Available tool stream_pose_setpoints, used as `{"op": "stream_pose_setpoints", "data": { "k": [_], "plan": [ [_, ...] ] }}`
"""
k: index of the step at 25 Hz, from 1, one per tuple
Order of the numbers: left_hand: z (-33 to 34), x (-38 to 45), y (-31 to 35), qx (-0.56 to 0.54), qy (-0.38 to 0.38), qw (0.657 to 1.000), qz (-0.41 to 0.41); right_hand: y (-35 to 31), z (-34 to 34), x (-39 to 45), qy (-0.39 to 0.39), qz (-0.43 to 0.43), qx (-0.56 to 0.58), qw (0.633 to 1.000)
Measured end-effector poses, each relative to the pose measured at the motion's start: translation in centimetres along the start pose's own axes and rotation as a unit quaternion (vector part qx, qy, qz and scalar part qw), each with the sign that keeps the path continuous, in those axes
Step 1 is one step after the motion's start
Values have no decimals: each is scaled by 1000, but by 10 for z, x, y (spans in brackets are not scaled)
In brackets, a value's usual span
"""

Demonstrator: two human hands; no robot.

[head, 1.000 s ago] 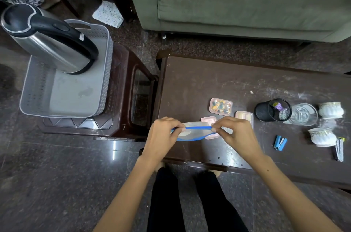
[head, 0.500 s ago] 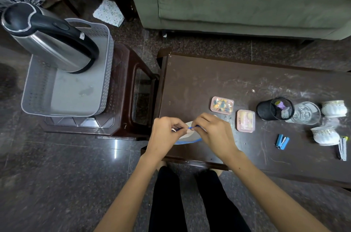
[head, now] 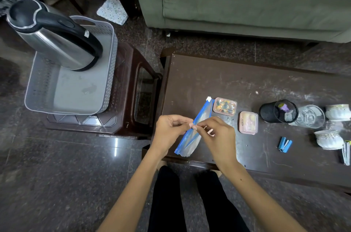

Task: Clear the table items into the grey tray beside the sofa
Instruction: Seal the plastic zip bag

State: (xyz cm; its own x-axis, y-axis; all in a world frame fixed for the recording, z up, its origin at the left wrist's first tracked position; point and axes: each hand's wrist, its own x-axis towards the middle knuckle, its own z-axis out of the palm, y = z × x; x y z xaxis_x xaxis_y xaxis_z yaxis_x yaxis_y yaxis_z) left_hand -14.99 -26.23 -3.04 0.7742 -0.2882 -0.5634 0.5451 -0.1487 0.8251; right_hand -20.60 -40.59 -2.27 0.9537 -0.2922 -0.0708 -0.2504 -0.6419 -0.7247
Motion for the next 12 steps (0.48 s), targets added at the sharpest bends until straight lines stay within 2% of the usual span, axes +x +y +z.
{"op": "stream_pose_setpoints", "data": {
  "k": [2,5,12],
  "plan": [
    [2,-2,-2,-29,8,1000,-2,-6,3,-1,-30,105,120,987],
    [5,-4,-4,-62,14,998,-3,-9,3,4,-30,200,220,954],
    [7,-1,-6,-71,24,997,-13,-7,-2,12,-49,254,245,935]
  ]
}}
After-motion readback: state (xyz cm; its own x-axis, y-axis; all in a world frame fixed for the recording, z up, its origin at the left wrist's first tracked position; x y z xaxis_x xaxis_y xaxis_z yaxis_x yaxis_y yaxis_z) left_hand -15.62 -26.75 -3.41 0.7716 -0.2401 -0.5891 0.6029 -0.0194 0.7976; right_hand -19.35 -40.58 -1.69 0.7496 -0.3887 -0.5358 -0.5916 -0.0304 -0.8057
